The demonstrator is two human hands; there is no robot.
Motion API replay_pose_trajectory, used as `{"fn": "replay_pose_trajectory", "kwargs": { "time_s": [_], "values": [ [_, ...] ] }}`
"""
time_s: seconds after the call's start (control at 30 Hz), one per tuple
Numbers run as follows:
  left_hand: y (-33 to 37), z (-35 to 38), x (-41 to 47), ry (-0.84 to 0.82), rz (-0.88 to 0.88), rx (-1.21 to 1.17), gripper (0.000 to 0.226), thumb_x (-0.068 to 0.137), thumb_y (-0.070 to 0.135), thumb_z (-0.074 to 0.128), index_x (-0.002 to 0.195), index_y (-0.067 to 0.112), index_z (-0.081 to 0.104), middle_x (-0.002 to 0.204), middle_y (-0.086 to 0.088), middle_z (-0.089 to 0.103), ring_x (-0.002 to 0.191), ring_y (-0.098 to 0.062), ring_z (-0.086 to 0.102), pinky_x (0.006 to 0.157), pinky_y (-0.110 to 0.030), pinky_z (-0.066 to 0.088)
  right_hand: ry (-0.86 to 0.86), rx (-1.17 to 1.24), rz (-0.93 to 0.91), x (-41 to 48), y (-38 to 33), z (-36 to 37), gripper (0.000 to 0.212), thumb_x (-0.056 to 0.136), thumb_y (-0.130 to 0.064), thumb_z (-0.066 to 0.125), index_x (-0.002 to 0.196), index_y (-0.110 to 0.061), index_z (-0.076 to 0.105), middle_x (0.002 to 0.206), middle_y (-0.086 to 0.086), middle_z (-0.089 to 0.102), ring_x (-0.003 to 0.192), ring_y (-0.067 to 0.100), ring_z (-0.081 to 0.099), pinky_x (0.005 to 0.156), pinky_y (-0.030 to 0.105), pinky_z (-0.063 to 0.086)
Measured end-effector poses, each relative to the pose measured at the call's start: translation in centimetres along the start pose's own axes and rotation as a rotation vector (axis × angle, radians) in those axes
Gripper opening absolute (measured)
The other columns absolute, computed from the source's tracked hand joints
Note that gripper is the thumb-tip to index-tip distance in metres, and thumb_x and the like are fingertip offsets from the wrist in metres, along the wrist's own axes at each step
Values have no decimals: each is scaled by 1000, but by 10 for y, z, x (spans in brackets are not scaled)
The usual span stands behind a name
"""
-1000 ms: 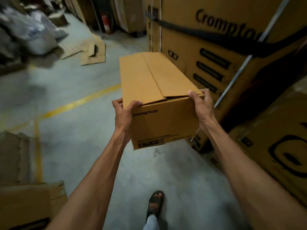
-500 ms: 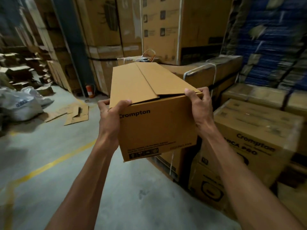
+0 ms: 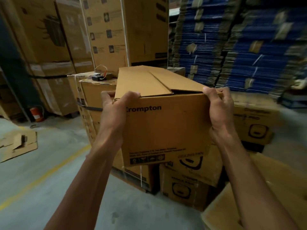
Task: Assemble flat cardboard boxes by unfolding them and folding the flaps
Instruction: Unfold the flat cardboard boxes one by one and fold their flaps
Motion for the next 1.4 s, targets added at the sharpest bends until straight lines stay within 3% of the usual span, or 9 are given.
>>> {"fn": "replay_pose_trajectory", "kwargs": {
  "time_s": [0.23, 0.53, 0.67, 0.97, 1.13, 1.2, 1.3, 1.4],
  "values": [
    [-29, 89, 30, -206, -50, -23, 55, 89, 39, 71, 133, 24, 41, 115, -7, 66, 103, -26, 68, 74, -44, 55, 165, -3, -48, 38, 10, -69, 32, 92, -45, 65, 98, -20, 47, 89, -5, 54, 77, 12, 53, 66, 32, 45],
    [-111, 176, 88, -367, -133, 25, 47, 90, 44, 67, 123, 22, 41, 114, -10, 64, 101, -25, 65, 87, -49, 52, 352, -142, 7, 87, 74, -109, 33, 92, -45, 66, 106, -20, 50, 99, -4, 55, 85, 10, 52, 62, 26, 36],
    [-152, 195, 125, -401, -141, 67, 56, 78, 53, 68, 119, 26, 42, 113, -8, 66, 103, -26, 66, 89, -50, 50, 400, -143, 60, 107, 115, -102, 36, 91, -42, 68, 106, -13, 55, 100, -4, 59, 85, 12, 57, 61, 28, 41],
    [-232, 211, 243, -491, -216, 64, 63, 74, 55, 69, 122, 23, 43, 117, -7, 64, 105, -25, 64, 84, -46, 50, 480, -211, 98, 171, 194, -39, 30, 88, -45, 71, 99, -23, 54, 105, -1, 66, 93, 21, 63, 68, 35, 50],
    [-269, 223, 304, -551, -238, 60, 66, 73, 55, 72, 123, 25, 42, 121, -3, 62, 106, -20, 65, 92, -50, 53, 527, -196, 141, 201, 229, -9, 32, 93, -36, 71, 111, -14, 56, 96, -8, 62, 85, 13, 59, 68, 32, 47],
    [-282, 231, 319, -587, -256, 61, 67, 75, 55, 74, 125, 28, 40, 123, -1, 61, 107, -18, 65, 91, -47, 54, 539, -188, 162, 210, 246, -4, 34, 94, -37, 70, 113, -14, 55, 102, -6, 64, 89, 16, 60, 70, 32, 47],
    [-301, 242, 336, -620, -260, 44, 60, 89, 38, 74, 131, 23, 35, 128, -2, 57, 111, -18, 62, 79, -33, 49, 526, -153, 205, 220, 265, 0, 30, 96, -36, 68, 114, -15, 53, 112, 3, 64, 90, 20, 62, 72, 37, 51],
    [-312, 252, 352, -640, -284, 31, 60, 92, 35, 72, 135, 22, 32, 130, -1, 55, 110, -16, 60, 77, -31, 47, 509, -138, 223, 233, 273, 4, 29, 97, -35, 67, 115, -18, 52, 115, 6, 63, 90, 21, 62, 76, 44, 53]
  ]
}}
Point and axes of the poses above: each hand's wrist, its own x-axis towards the middle knuckle, its own z-axis out of the palm, y = z × x, the point moved 2 cm from there along x, towards the middle knuckle
